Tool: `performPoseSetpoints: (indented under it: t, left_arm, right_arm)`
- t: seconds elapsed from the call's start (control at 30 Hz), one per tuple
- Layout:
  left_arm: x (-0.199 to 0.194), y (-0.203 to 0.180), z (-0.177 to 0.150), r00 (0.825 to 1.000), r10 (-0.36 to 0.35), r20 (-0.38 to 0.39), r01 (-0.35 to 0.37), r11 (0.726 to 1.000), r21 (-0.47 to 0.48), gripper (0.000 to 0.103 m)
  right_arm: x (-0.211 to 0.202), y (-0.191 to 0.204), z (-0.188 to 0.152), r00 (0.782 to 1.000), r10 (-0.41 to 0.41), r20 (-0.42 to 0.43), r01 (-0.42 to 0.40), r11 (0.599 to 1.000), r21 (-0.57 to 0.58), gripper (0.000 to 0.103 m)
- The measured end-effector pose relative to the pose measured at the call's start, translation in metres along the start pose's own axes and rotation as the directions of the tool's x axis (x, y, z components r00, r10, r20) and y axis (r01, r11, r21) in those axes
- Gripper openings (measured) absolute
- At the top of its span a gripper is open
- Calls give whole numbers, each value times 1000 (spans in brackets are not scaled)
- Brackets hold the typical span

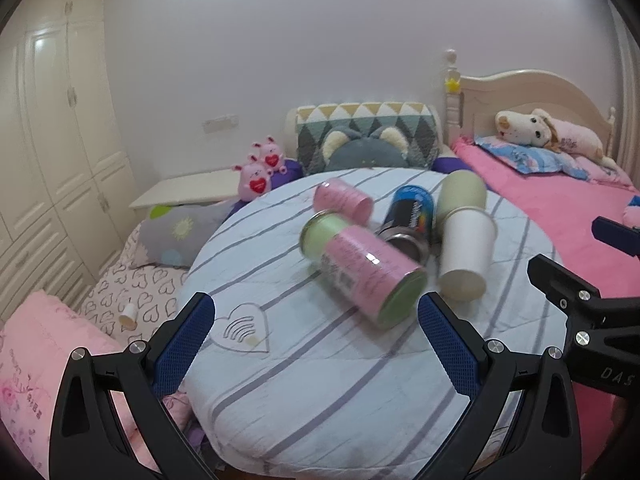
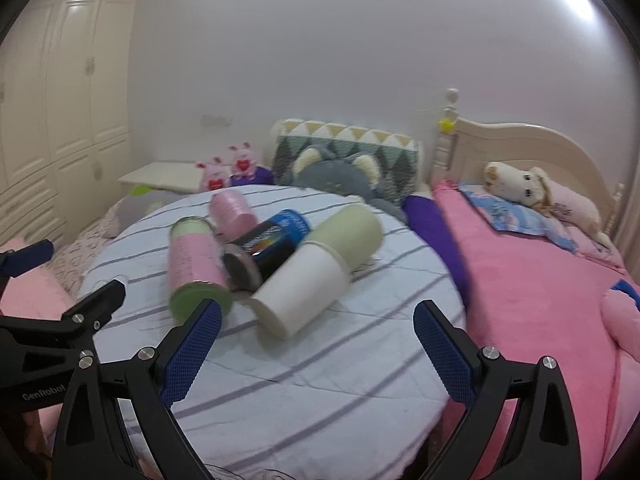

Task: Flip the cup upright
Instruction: 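Move the right gripper to the lying pink-and-green cup and grasp it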

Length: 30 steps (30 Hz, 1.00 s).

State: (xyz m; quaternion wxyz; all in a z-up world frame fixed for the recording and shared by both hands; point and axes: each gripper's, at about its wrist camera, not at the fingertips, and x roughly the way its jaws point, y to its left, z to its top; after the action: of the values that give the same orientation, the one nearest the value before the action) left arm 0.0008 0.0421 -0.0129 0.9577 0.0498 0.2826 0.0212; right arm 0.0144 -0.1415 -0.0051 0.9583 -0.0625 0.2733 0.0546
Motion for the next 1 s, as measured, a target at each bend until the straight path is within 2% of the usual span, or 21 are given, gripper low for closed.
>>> performPoseSetpoints:
  t: [0.2,0.4,0.53,0.63,0.7,0.77,0.8,0.87,1.0]
  left_arm:
    - [13,28,-6,998,35,-47,-37,998,-51,103]
    - [31,61,-10,992,81,-92,-92,988,-123,103]
    - [45,78,-13,986,107,-129,-128,978,-166,103]
    - [53,87,-15,982,121,-147,-148,970,-194,103]
    - [58,93,-17,977,135,-162,-168,964,-206,103]
    - [64,97,-19,974,143,-175,-179,961,-209,103]
    - [66,98,-19,973,144,-180,-181,961,-210,103]
    - [71,100,-22,971,142,-193,-182,960,-211,103]
    - [82,100,-24,967,132,-219,-179,961,-209,103]
  right_arm:
    - [17,22,12,995,99,-32,-101,994,-51,98]
    - [41,52,28,974,205,-97,-217,968,-128,97]
    - [59,69,36,942,294,-165,-319,935,-156,96]
    - [77,80,40,900,368,-232,-409,899,-159,89]
    - [88,84,41,878,385,-285,-436,888,-144,73]
    - [101,87,41,852,402,-337,-463,878,-123,71]
    - [106,89,40,847,396,-355,-462,878,-121,71]
    - [109,91,38,857,358,-372,-436,887,-152,71]
    - [121,94,38,859,321,-399,-412,896,-167,71]
